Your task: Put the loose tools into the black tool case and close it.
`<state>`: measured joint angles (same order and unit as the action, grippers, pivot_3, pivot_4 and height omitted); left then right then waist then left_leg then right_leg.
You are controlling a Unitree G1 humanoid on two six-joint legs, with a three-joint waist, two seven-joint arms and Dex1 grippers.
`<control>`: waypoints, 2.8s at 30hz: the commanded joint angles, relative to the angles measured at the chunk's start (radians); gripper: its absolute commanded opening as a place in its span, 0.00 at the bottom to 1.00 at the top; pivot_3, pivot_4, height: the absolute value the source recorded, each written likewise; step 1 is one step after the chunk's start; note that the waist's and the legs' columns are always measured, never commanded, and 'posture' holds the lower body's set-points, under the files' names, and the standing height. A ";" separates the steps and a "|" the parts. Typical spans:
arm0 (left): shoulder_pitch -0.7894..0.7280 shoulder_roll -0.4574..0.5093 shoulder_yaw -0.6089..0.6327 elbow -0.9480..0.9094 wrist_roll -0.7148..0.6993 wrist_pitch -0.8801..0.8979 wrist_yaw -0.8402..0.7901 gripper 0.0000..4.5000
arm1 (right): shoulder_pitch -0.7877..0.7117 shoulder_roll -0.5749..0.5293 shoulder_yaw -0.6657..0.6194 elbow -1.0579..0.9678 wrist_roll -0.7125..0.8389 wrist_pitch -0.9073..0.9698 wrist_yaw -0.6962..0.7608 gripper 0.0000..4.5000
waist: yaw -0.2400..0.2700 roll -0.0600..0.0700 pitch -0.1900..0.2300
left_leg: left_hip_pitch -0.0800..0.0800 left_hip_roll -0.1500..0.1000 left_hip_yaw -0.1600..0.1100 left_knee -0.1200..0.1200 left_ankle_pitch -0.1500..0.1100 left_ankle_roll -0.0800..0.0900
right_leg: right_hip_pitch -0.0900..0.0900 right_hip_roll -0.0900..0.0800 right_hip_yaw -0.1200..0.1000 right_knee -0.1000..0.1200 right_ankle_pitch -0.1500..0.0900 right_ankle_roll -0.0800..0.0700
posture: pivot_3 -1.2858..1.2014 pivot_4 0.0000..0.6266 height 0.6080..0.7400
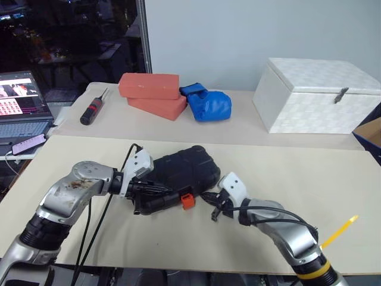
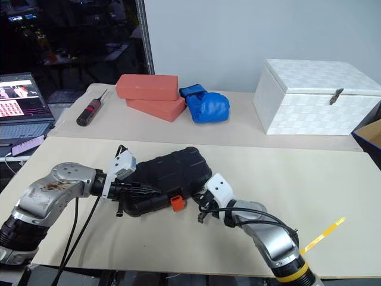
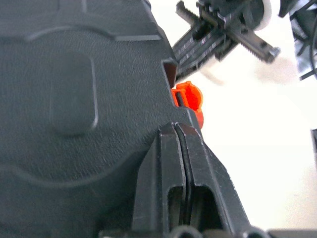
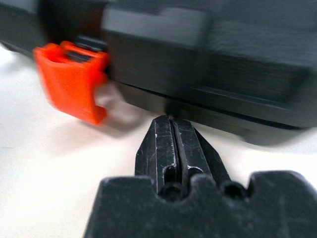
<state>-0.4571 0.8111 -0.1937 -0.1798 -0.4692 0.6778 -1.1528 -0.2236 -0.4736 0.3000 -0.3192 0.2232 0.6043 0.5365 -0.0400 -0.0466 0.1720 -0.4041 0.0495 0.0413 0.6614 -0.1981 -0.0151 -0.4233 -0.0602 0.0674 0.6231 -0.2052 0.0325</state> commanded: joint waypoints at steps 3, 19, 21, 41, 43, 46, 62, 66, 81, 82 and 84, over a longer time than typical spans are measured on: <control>0.006 0.011 -0.026 0.104 0.058 0.024 0.004 0.02 | -0.010 -0.054 -0.079 -0.032 0.047 -0.059 0.107 0.00 | -0.001 0.001 0.000 | -0.001 0.000 0.000 0.000 0.003 0.004 | 0.000 0.000 0.000 0.002 0.000 0.000 | 0.52 0.24 1.00; 0.075 0.133 -0.023 0.123 0.100 -0.138 -0.138 0.00 | 0.085 0.021 -0.061 -0.319 0.247 0.272 -0.033 0.86 | -0.009 0.002 -0.002 | 0.006 0.000 -0.001 -0.017 0.001 0.001 | -0.002 0.002 0.001 0.002 -0.004 -0.005 | 0.52 0.24 1.00; 0.072 0.132 -0.020 0.127 0.101 -0.141 -0.144 0.00 | 0.069 0.052 -0.084 -0.280 0.215 0.262 -0.085 0.86 | -0.009 0.003 -0.002 | 0.006 0.000 -0.001 -0.017 0.001 0.002 | -0.003 0.002 0.001 0.002 -0.005 -0.005 | 0.52 0.24 1.00; 0.042 0.123 0.030 0.102 0.114 -0.210 -0.168 0.00 | -0.394 0.109 0.005 0.311 -0.003 -0.037 0.084 0.01 | -0.029 0.001 -0.002 | 0.000 0.001 -0.001 -0.017 0.005 0.009 | -0.008 0.004 0.002 0.004 -0.004 -0.005 | 0.52 0.24 1.00; 0.043 0.112 0.052 0.092 0.091 -0.206 -0.164 0.06 | -0.332 0.069 -0.042 0.199 0.070 0.018 0.139 0.07 | -0.027 0.001 -0.002 | -0.001 0.001 -0.001 -0.017 0.005 0.009 | -0.009 0.004 0.002 0.004 -0.004 -0.004 | 0.52 0.24 1.00; 0.043 0.101 0.075 0.078 0.066 -0.194 -0.163 0.24 | -0.219 0.024 -0.116 0.002 0.202 0.124 0.187 0.25 | -0.010 0.001 -0.002 | -0.006 0.000 -0.001 -0.018 0.004 0.010 | -0.012 0.004 0.001 0.006 -0.006 0.005 | 0.52 0.24 1.00; 0.162 0.138 0.101 0.022 0.095 -0.247 -0.166 0.89 | -0.093 0.141 0.036 -0.161 0.153 0.287 -0.038 0.85 | -0.005 0.001 -0.002 | -0.005 0.000 0.000 -0.017 0.001 0.011 | -0.013 0.003 0.001 0.006 -0.009 -0.004 | 0.52 0.24 1.00; 0.174 0.137 0.102 0.011 0.099 -0.252 -0.157 0.91 | -0.095 0.151 0.073 -0.137 0.118 0.288 -0.064 0.74 | -0.005 0.001 -0.002 | -0.004 0.000 0.000 -0.017 0.001 0.011 | -0.013 0.003 0.001 0.006 -0.009 -0.004 | 0.52 0.24 1.00; 0.170 0.127 0.087 0.003 0.120 -0.242 -0.130 0.91 | -0.162 0.243 0.085 0.007 0.068 0.224 -0.070 0.01 | -0.005 0.001 -0.002 | -0.004 0.001 0.000 -0.017 0.001 0.011 | -0.013 0.004 0.001 0.007 -0.009 -0.003 | 0.52 0.24 1.00; 0.169 0.127 0.086 0.006 0.120 -0.242 -0.129 0.91 | -0.167 0.252 0.081 0.008 0.072 0.224 -0.066 0.01 | -0.005 0.001 -0.002 | -0.004 0.000 0.000 -0.017 0.001 0.011 | -0.012 0.004 0.001 0.007 -0.009 -0.003 | 0.52 0.24 1.00; 0.167 0.127 0.083 0.011 0.123 -0.244 -0.127 0.91 | -0.175 0.269 0.074 0.019 0.076 0.217 -0.063 0.01 | -0.005 0.001 -0.002 | -0.004 0.000 0.000 -0.017 0.001 0.011 | -0.012 0.004 0.002 0.007 -0.009 -0.003 | 0.52 0.24 1.00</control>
<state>-0.3088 0.9365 -0.0642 -0.2009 -0.3882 0.4149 -1.2828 -0.3737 -0.2277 0.3859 -0.2844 0.2878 0.8603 0.4602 -0.0452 -0.0452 0.1699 -0.4077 0.0499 0.0418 0.6445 -0.1970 -0.0039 -0.4358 -0.0565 0.0689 0.6297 -0.2140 0.0295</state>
